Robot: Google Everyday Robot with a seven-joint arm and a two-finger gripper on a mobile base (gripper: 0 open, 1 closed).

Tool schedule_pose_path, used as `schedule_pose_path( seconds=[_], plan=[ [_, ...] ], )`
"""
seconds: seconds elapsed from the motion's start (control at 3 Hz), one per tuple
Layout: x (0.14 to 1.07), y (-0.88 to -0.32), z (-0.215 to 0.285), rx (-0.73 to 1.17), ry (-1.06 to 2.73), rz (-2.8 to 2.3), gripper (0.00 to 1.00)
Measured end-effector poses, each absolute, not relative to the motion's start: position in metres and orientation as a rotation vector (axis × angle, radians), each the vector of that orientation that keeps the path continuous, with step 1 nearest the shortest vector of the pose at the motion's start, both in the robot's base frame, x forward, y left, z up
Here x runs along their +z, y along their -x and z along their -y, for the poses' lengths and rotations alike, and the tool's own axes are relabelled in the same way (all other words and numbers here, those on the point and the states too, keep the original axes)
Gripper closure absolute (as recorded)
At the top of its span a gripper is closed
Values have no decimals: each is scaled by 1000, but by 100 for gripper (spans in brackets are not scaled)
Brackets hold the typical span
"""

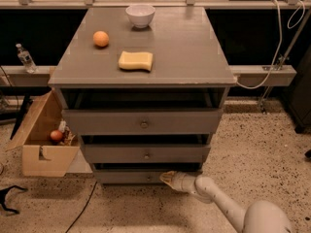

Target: Close bottom drawer

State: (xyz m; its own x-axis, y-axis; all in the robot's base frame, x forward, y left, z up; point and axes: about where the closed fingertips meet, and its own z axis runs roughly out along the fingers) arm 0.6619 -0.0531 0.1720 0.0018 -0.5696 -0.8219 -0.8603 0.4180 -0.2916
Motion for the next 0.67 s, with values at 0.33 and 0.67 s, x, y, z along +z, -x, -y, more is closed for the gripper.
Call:
schedule_pose_path(
  seconds=[0.33,0.67],
  plan=[
    [185,-641,58,419,1346,-1653,100],
    [215,-588,75,539,1519,-1593,100]
  ],
)
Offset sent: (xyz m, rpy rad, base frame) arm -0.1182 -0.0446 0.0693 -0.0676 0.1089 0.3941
